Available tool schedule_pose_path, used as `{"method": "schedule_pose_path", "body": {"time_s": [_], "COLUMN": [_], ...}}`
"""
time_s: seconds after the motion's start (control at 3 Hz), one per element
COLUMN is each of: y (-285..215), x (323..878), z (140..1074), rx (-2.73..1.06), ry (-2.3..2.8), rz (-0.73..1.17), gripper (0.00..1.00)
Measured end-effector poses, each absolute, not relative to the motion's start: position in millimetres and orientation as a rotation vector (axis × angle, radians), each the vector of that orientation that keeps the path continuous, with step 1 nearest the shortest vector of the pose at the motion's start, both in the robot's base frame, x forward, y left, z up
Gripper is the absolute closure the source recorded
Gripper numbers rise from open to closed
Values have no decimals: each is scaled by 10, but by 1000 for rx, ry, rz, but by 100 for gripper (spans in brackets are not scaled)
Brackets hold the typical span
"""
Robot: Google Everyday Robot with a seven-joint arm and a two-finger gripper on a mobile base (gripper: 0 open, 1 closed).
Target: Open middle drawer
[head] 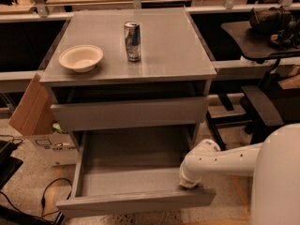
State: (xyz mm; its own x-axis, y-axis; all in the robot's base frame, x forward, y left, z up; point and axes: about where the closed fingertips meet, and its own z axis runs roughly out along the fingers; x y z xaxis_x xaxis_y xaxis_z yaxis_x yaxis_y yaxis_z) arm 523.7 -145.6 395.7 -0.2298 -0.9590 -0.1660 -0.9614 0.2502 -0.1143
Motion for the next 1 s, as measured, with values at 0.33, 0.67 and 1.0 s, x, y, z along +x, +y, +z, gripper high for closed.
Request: {"method": "schedule_pose_path", "body": {"time_s": [0.33,0.67,1.0], "y": [-1442,-1431,-1430], "x": [5192,4882,4885], "z": [3929,3824,3823], "rx": [-1803,-1757,-1757], "ry": [2323,2387,2387], "rz": [38,164,164], "gripper": [100,100,100]}}
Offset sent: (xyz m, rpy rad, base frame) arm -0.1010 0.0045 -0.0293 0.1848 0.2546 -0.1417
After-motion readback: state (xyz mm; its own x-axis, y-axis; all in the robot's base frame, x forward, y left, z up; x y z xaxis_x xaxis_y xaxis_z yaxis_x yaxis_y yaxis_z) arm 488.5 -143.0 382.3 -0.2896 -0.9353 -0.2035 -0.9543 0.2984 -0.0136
